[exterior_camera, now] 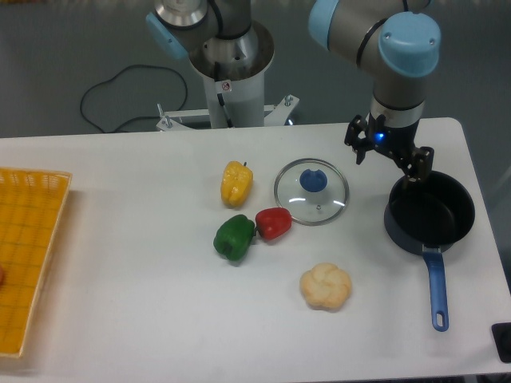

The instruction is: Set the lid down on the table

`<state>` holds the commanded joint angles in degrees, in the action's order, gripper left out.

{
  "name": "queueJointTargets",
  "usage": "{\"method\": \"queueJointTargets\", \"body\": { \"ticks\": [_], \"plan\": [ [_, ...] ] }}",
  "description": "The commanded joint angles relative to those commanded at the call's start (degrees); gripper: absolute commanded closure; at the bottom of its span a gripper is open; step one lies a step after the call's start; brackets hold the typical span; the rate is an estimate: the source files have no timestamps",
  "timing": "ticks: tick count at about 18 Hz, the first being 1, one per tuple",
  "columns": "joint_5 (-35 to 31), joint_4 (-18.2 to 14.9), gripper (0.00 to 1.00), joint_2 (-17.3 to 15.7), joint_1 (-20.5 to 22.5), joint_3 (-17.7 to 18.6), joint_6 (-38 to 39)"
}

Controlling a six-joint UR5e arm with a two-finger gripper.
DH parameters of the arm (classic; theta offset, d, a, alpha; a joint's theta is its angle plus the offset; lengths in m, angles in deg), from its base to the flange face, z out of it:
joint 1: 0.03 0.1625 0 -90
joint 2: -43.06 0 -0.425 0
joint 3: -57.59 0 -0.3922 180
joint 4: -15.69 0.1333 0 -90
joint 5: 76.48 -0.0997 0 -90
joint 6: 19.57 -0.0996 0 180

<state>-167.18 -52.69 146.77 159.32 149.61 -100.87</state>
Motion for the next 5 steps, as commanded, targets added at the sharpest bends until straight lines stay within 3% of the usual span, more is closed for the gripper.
{"method": "queueJointTargets", "body": {
  "ticks": [5],
  "plan": [
    [-0.4, 0.2, 0.0, 1.0, -0.2, 0.1, 0.0]
  ]
}}
